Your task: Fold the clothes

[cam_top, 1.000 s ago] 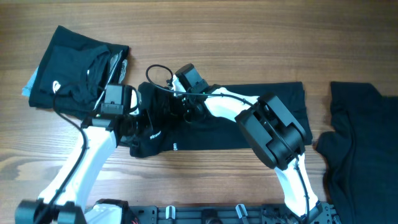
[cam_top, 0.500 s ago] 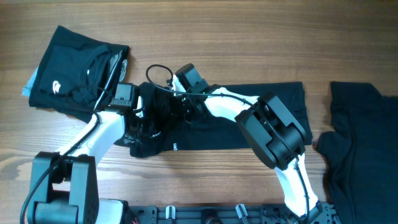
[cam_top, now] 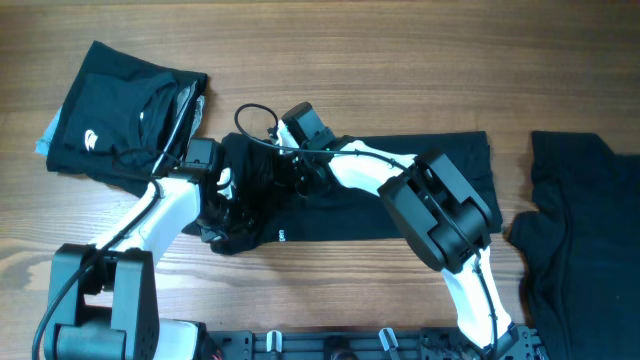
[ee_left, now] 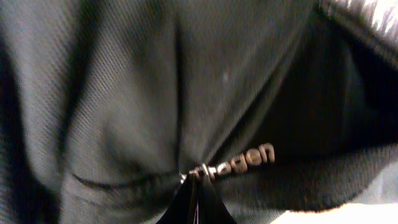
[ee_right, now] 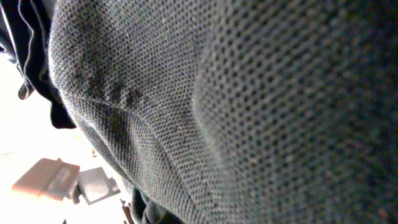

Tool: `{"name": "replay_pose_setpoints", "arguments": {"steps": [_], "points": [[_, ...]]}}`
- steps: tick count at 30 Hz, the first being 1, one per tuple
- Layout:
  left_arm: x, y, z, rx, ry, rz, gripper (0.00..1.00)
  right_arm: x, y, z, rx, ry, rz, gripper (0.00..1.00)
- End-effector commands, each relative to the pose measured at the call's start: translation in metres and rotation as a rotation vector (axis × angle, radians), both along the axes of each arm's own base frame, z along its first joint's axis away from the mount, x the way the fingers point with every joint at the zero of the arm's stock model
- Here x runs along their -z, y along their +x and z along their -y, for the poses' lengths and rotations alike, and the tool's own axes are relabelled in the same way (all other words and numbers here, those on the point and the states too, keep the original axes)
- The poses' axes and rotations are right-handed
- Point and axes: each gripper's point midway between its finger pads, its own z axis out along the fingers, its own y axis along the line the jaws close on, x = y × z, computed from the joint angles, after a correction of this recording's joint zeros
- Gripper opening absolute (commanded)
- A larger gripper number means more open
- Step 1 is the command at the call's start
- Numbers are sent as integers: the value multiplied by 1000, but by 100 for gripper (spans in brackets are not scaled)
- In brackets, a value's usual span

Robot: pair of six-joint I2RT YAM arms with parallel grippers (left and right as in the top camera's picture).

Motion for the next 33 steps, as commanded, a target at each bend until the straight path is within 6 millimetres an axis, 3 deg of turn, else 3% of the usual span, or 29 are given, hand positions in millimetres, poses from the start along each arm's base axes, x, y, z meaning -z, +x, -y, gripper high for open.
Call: {"name": "replay_pose_setpoints", "arguments": {"steps": [1,11,16,20,23,27,30,33], "points": [[3,-16,9,-6,-55,-71,4,56,-7,22,54,-146,-46,4],[1,-27,10,-8,-63,-119,4,56,-7,22,54,-146,-46,4],[-24,1,-9,-59,-30,47,6,56,-7,22,54,-147,-46,4],[-30,15,-27,-85,46,133,12,56,-7,22,54,-146,-46,4],[-22,22,-26,-87,46,153,16,56,-7,22,53,-147,-46,4],[1,12,-19,-65,42,107,17,56,-7,22,54,-147,-45,4],[17,5,-18,-85,36,74,15,56,-7,22,54,-147,-46,4],[21,2,-1,-81,-65,61,9,56,-7,22,54,-147,-47,5]]}}
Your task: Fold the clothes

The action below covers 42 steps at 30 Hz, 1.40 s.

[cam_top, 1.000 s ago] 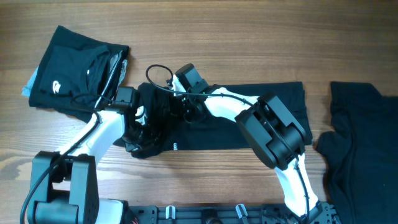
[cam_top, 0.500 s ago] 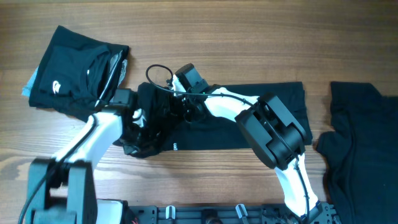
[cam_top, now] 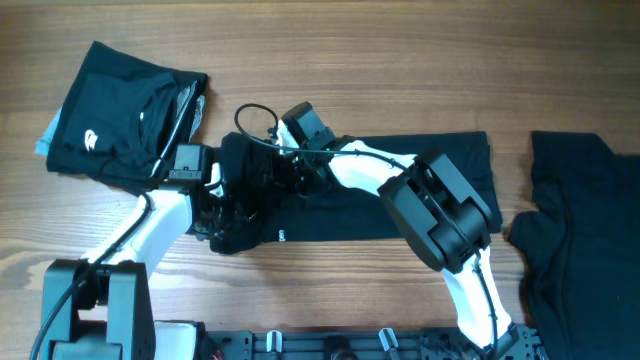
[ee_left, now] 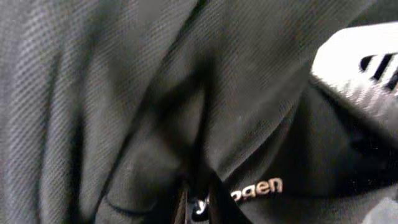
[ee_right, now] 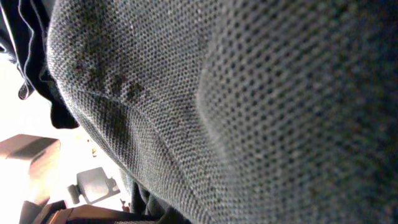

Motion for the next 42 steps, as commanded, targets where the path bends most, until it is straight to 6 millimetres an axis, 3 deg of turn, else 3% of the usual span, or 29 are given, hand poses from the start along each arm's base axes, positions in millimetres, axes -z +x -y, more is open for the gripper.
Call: {"name": "replay_pose_setpoints", "arguments": {"steps": [1,7,12,22,27,31,33,36,39,42], "points": [[15,-20,15,0,-90,-82,7,56,-7,22,54,-147,-47,4],[8,-39,31,5,-193,-161,4,56,-7,22,54,-147,-46,4],[6,-51,30,-1,-190,-213,4,56,-7,22,54,-147,-46,4],[-20,-40,34,15,-226,-100,4,55,-7,22,53,-146,-47,4],[-37,-13,-5,-70,-81,48,9,47,-7,20,18,-106,-36,4],[-43,2,-18,-85,-54,128,16,7,12,25,-43,-53,135,10],[-45,13,-21,-80,-36,179,20,-18,26,41,-49,-113,263,14],[-52,31,-22,-67,-35,262,25,-62,45,80,-15,-251,419,21],[-52,41,-20,-56,-42,300,27,-121,52,118,34,-277,503,31],[-45,53,-15,-23,-67,326,28,-165,60,160,128,-290,544,37]]}}
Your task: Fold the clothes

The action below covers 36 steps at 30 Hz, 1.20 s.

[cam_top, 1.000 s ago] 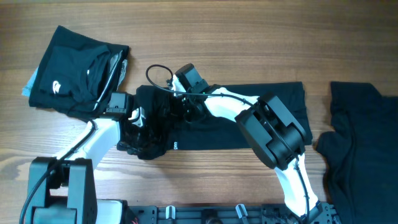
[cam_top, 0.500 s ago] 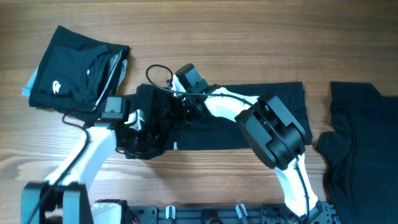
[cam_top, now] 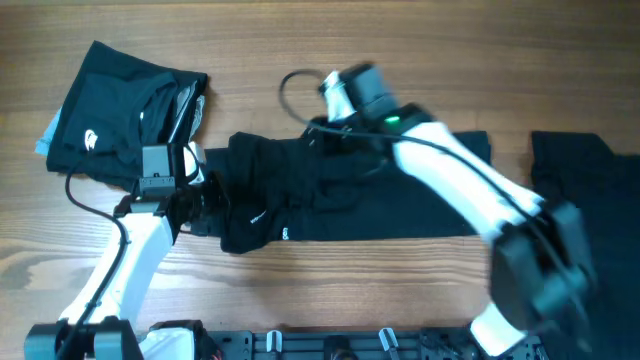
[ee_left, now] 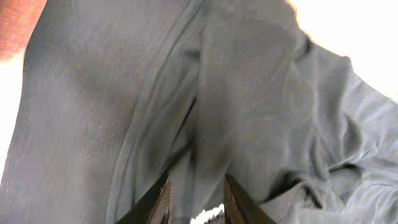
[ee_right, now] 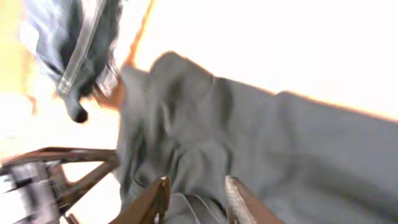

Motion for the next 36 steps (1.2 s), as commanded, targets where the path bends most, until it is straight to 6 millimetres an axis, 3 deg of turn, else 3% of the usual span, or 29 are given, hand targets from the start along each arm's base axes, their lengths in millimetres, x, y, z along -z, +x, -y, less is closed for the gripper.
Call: {"name": "replay_pose_setpoints", "arguments": {"steps": [1,4,6,8,11,14,18,21,25,28,31,34,36], "points": [[13,14,3,48,-7,16,28,-42,15,52,95,-51,114,38],[28,25,18,122,-57,35,24,-59,19,98,210,-55,92,38],[38,33,28,163,-88,56,22,-59,22,126,276,-67,64,38],[56,33,26,152,-76,19,14,-52,20,152,334,-89,11,38],[82,26,1,35,30,-77,10,-39,14,182,402,-152,-52,38],[89,26,-33,-92,149,-110,9,-29,9,210,467,-241,-89,38],[68,53,-64,-173,195,-37,10,-14,-1,234,510,-303,-164,38],[41,81,-71,-166,207,17,11,-1,1,247,531,-314,-202,38],[30,87,-72,-152,214,13,16,21,-2,253,502,-367,-256,39],[30,84,-71,-147,211,-2,16,49,-7,269,528,-448,-338,39],[27,84,-59,-103,155,7,17,74,-14,288,573,-462,-443,38],[10,88,-14,89,-40,94,18,96,-24,316,638,-460,-547,34],[5,86,1,134,-94,102,19,102,-28,333,659,-452,-576,34]]}}
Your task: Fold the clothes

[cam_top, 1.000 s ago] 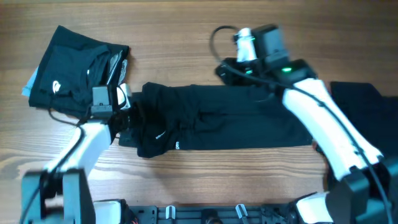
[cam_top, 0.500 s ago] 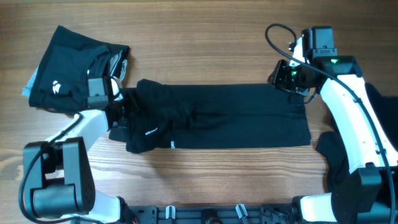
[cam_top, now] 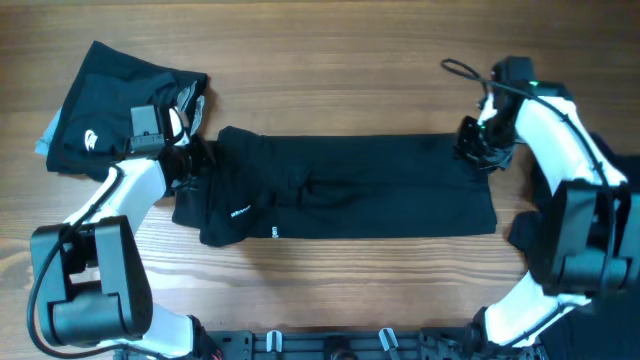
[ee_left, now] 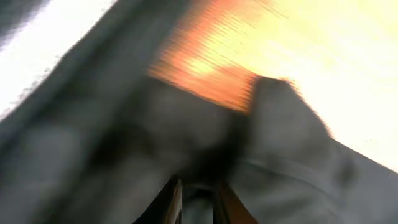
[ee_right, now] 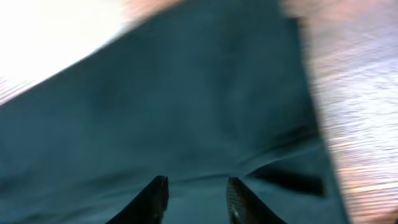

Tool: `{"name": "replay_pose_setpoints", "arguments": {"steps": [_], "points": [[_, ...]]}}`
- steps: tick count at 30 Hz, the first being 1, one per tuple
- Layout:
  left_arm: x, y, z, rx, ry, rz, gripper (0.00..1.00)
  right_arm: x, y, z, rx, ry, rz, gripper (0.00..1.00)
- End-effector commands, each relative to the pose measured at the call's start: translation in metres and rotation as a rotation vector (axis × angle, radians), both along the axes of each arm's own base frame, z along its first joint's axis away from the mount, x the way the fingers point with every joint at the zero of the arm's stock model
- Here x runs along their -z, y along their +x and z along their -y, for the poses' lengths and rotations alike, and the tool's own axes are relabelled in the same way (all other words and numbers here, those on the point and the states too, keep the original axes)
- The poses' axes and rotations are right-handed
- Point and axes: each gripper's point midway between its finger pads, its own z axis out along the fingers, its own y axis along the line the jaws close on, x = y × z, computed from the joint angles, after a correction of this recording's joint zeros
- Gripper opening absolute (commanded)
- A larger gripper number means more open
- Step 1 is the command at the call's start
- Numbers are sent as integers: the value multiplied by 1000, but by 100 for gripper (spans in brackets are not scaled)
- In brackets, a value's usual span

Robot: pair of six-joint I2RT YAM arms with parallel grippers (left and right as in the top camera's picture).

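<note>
A long black garment point(cam_top: 370, 190) lies spread flat across the middle of the wooden table point(cam_top: 330, 60), with wrinkles near its left end. My left gripper point(cam_top: 192, 160) sits at its upper left corner. The left wrist view is blurred, and there the left gripper point(ee_left: 196, 200) has dark cloth pinched in the narrow gap of its jaws. My right gripper point(cam_top: 478, 150) is over the upper right corner. In the right wrist view the right gripper point(ee_right: 196, 193) stands open above the cloth point(ee_right: 186, 112), its fingers well apart.
A pile of folded dark clothes point(cam_top: 110, 120) lies at the far left, just behind the left gripper. Another black garment point(cam_top: 524, 236) lies at the right edge, partly hidden under the right arm. Bare wood shows along the far and near sides.
The right gripper has moved from the garment's upper middle to its upper right corner. The left end of the garment now reaches further left and lies flatter, with the left gripper at its corner.
Both grippers were first buried in a bunched heap at the garment's left end, and stayed there. Then the right gripper was clear of it and open while the left sat at the heap's left edge. Now the garment lies stretched out, a gripper at each end.
</note>
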Motion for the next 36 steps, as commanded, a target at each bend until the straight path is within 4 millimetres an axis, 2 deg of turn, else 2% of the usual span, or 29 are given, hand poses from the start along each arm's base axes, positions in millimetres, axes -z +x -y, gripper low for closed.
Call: {"name": "replay_pose_setpoints", "arguments": {"steps": [1,4,7,10,14,17,19,20,21,24,25,26,27,29,31,34,36], "points": [[-18,0,45,190,-170,59,20,18,-11,38,67,-12,-60,35],[-16,-5,49,201,-170,37,20,16,-12,47,32,70,-28,50],[-15,-9,49,199,-174,20,22,14,-18,46,-16,175,-7,68],[-20,-9,49,200,-172,30,26,22,-29,35,-34,239,-12,75],[-40,-8,49,203,-163,80,27,44,-43,19,-34,296,-21,77],[-67,-9,49,209,-151,142,28,58,-55,9,-28,334,-22,68],[-85,-12,49,230,-133,192,29,56,-56,-1,-18,394,-12,45],[-94,-13,49,234,-126,212,29,56,-57,-4,-16,411,-12,36],[-104,-14,49,234,-118,240,30,54,-57,-7,-14,430,-6,31],[-126,-18,47,232,-97,299,32,48,-48,-15,-43,488,53,28],[-132,-19,45,226,-83,312,32,47,-44,-15,-37,494,67,22],[-137,-22,42,213,-60,323,33,46,-40,-13,-25,488,77,9],[-139,-24,40,206,-48,323,33,45,-37,-9,-10,481,80,4],[-139,-28,36,191,-27,311,34,40,-29,4,18,453,94,4],[-137,-34,32,175,-5,288,34,31,-23,27,70,388,96,4],[-135,-40,29,169,11,267,34,4,-12,73,125,249,129,4],[-135,-41,29,171,11,265,34,-17,-7,91,137,183,157,4]]}}
